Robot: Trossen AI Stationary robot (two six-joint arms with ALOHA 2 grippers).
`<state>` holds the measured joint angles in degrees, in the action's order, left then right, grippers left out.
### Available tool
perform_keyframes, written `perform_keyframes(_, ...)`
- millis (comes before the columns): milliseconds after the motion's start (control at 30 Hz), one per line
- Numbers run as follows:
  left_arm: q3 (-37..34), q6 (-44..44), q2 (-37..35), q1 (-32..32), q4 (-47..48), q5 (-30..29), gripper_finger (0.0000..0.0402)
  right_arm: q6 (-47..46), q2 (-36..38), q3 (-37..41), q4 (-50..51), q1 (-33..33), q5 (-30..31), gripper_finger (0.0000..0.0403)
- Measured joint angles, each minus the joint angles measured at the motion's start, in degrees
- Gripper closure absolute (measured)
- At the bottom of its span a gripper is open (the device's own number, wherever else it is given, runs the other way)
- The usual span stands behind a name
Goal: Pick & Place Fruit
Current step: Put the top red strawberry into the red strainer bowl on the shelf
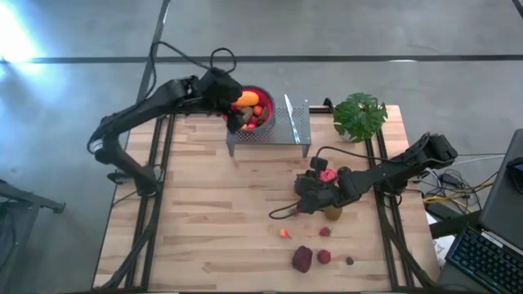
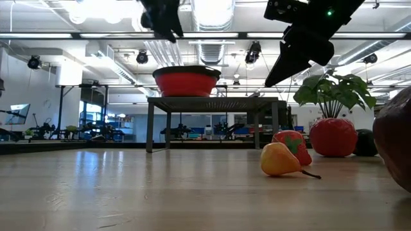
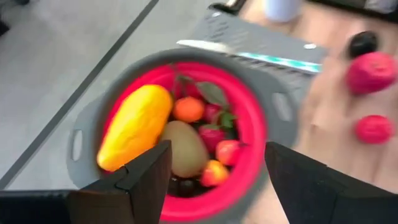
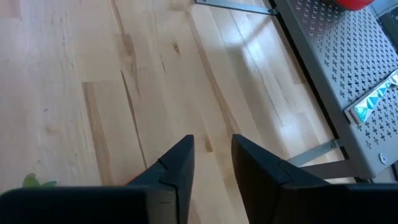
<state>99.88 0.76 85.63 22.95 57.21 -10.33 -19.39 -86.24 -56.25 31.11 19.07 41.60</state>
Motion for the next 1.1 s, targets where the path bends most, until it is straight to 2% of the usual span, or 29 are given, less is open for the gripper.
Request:
perform_keyframes(100,-3.67,0.76,-3.89,-3.37,-2.29,-0.02,0.0140,-0.14,0.00,0.00,-0.02,0.04,0.00,0.0293)
perform_keyframes(200,-10.83,0.80,-9.11,-7.29,-9.75,0.00,0.0140,-0.14,0.00,0.00,-0.04,0.04,0.00,0.0291)
perform_keyframes(433,-34.22,0.84,-22.67,-16.38,-37.44,0.06,0.0140,-0.16,0.00,-0.65,-0.26,0.04,-0.16,0.0310)
perform_keyframes(600,-48.99,2.56,-29.29,-21.21,-55.62,0.35,0.0140,-0.16,0.00,-3.06,-0.17,0.04,-4.94,0.0328)
perform_keyframes(833,-63.76,2.81,-32.70,-25.08,-72.90,0.34,0.0140,-0.18,-0.09,-6.70,-0.46,0.39,-16.28,0.0344)
perform_keyframes(1100,-74.16,3.71,-32.75,-28.33,-88.48,0.98,0.0140,-4.55,-0.24,-5.56,-2.37,3.18,-18.26,0.0335)
